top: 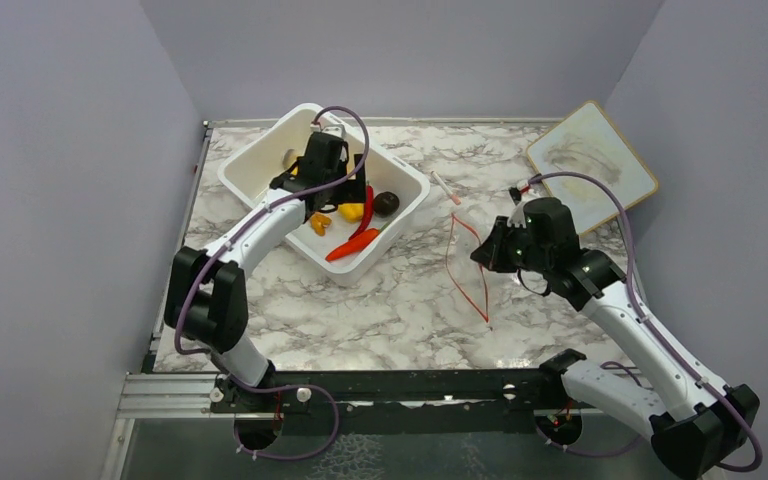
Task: Place the food in the zip-top bag and seal the zipper
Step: Pick up the fake vegetable from the bin.
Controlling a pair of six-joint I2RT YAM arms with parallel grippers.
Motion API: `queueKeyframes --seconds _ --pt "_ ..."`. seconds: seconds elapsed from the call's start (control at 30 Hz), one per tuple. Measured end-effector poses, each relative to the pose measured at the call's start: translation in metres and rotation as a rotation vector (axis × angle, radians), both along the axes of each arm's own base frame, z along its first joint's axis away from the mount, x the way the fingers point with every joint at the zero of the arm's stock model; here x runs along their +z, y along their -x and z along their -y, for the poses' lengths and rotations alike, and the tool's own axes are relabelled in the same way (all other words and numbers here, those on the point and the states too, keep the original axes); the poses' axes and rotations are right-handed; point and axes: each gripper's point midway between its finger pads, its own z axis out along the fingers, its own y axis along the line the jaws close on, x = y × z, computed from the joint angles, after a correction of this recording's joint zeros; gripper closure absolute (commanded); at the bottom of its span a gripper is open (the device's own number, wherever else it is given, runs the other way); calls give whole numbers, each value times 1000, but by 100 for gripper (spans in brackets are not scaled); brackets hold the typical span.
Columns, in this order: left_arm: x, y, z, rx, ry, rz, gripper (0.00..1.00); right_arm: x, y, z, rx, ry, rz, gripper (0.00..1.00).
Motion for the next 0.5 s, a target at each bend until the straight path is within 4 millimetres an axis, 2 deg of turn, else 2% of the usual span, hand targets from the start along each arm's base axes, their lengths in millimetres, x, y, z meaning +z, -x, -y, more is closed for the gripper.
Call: queueKeyframes --seconds 0.2,0.5 --pt "-22 -27 2 31 -23 -31 1 -5 5 -10 -12 -96 -17 99" --pt "-63 -56 0 61 -48 -66 1 15 9 -12 -26 -174 31 99"
